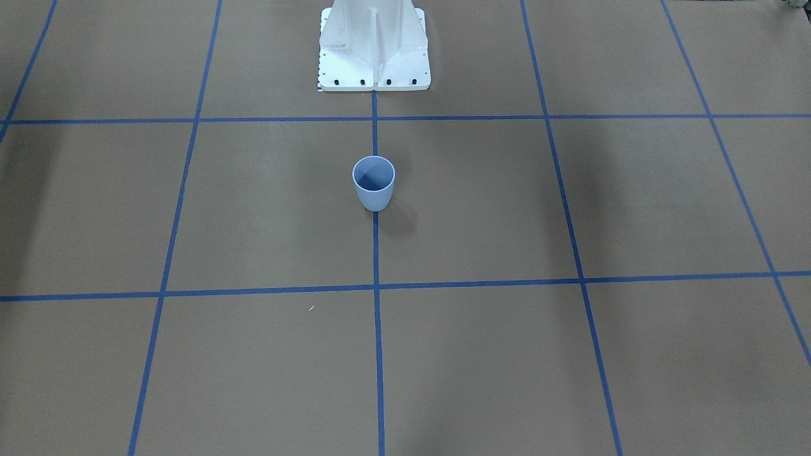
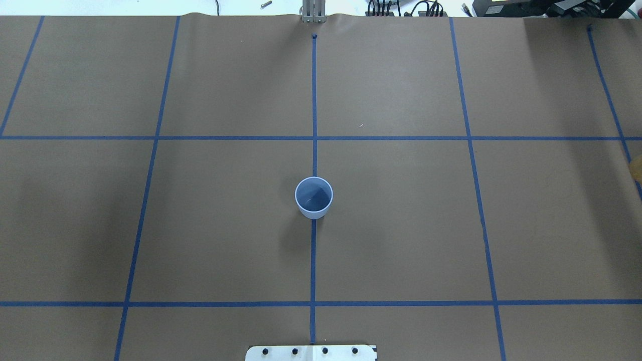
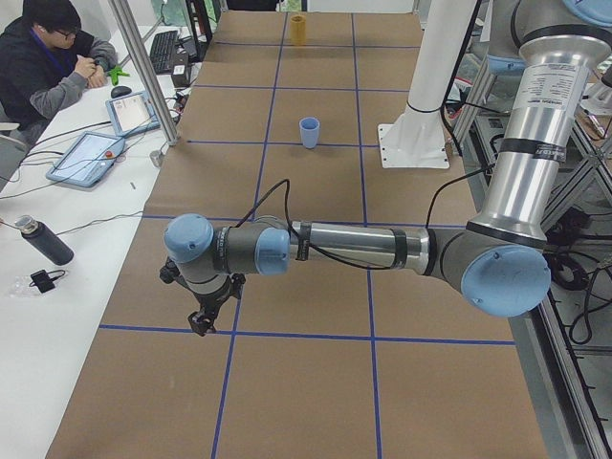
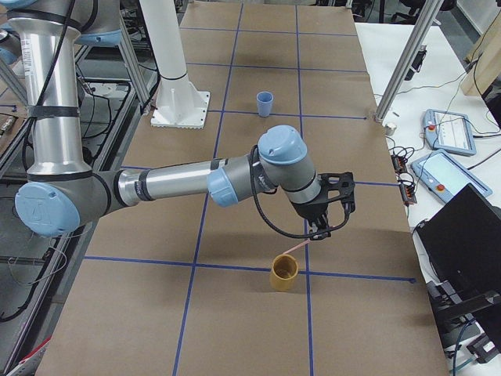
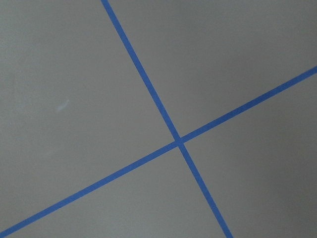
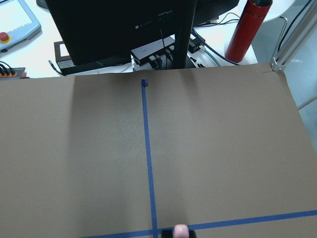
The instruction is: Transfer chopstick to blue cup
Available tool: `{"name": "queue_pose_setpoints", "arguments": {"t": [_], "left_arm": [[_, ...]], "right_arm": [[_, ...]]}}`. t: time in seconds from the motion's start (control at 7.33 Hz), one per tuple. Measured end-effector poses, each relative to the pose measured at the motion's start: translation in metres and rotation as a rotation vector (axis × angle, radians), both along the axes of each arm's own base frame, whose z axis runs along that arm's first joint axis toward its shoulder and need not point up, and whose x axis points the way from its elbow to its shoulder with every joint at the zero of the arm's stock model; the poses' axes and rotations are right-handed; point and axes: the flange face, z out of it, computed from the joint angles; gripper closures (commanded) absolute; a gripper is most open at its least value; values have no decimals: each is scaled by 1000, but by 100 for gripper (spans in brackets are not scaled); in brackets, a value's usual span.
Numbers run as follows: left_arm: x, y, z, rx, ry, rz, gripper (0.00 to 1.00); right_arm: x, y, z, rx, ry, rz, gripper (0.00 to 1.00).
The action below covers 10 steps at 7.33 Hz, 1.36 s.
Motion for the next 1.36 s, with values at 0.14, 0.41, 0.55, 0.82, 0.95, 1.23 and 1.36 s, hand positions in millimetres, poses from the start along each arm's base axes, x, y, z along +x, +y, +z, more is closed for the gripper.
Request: {"name": "queue_pose_setpoints", "arguments": {"t": [0.14, 0.41, 0.55, 0.82, 0.95, 1.23, 1.36], "left_arm": [[0, 1, 0, -22, 0, -21, 1], [-1, 13, 5, -148, 2, -147, 1], [-1, 21, 3, -177, 2, -183, 1], [-1, 30, 0, -188, 2, -202, 1], [-1, 31, 0, -188, 2, -204, 1], [0, 32, 1, -192, 1, -204, 1], [0, 33, 2, -195, 1, -204, 1]], "right_arm": [[-5, -14, -27, -16, -3, -19, 100], [-61, -46, -76, -54, -40, -61, 100], [-104, -58, -107, -80, -86, -53, 100], [-211, -66, -185, -150, -210, -22, 100], [-268, -65, -228, -200, -275, 16, 100], [-368, -51, -309, -275, -349, 106, 100], [-411, -39, -353, -309, -333, 138, 100]]}}
